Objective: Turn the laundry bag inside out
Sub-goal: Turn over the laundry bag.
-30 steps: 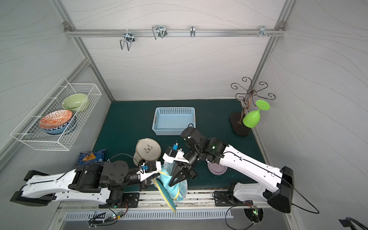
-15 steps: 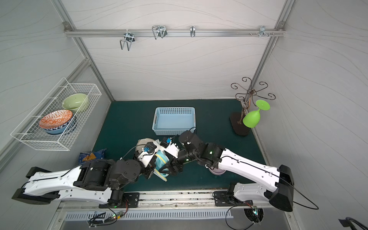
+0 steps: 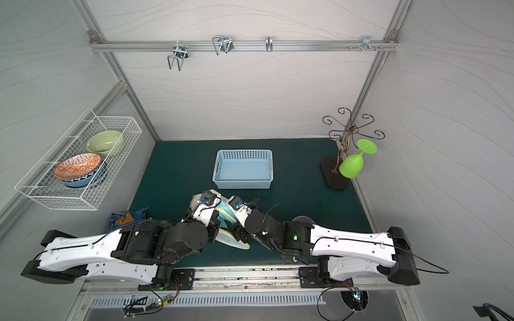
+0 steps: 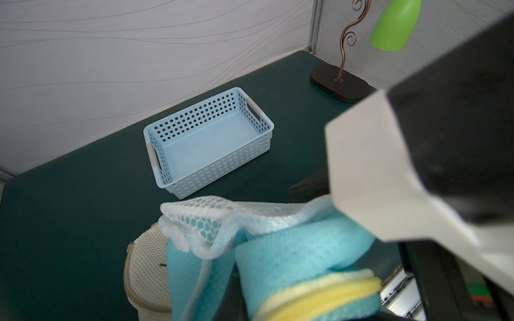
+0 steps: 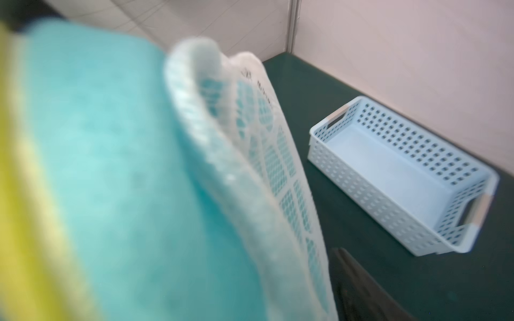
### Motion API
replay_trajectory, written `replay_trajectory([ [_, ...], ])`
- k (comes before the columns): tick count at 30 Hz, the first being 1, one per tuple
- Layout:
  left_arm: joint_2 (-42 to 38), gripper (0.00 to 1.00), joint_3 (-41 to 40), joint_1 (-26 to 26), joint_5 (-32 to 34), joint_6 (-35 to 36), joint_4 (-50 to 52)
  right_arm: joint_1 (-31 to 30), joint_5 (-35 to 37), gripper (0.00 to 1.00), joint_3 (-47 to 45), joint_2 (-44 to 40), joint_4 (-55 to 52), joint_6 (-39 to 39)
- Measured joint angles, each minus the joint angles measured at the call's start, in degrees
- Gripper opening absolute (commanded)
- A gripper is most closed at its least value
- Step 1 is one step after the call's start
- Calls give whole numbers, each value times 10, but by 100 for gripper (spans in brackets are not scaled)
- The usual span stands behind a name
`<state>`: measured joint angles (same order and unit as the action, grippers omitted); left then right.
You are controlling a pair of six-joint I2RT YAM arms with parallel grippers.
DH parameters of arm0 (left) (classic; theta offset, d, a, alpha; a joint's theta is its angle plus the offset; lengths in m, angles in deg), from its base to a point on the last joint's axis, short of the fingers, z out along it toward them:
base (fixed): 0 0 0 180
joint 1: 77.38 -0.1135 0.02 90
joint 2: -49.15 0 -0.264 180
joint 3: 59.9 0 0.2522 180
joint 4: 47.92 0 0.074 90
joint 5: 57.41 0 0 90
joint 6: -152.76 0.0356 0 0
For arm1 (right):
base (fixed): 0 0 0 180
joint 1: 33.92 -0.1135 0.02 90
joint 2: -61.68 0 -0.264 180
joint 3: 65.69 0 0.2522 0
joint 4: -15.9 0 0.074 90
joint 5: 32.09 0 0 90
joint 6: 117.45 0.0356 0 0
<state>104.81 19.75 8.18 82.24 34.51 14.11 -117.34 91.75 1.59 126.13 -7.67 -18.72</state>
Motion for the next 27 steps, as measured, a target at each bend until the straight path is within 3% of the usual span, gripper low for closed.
replay_trajectory([
  [7, -4, 0, 0, -40, -23, -43, 20, -55, 169, 74, 16, 26, 31, -51],
  [9, -16, 0, -5, -62, -41, -54, 19, -64, 200, 70, 15, 22, 46, -69],
  [12, -35, 0, -9, -78, -59, -64, 21, -68, 224, 53, 10, 6, 55, -82],
  [14, -39, 0, -9, -79, -70, -65, 18, -67, 224, 52, 9, -6, 56, -83],
  [17, -37, 0, -10, -79, -86, -65, 12, -55, 200, 57, 9, -13, 56, -82],
  [19, -37, 0, -10, -80, -97, -64, 12, -40, 167, 44, 8, -14, 51, -84],
  [22, -37, 0, -10, -82, -114, -61, 13, -16, 108, 5, 9, -22, 33, -86],
  [23, -37, 0, -10, -82, -118, -60, 13, -5, 80, 0, 10, -29, 18, -86],
  [27, -46, 0, -10, -108, -158, -53, 9, 53, -92, 0, 39, -58, -54, -82],
])
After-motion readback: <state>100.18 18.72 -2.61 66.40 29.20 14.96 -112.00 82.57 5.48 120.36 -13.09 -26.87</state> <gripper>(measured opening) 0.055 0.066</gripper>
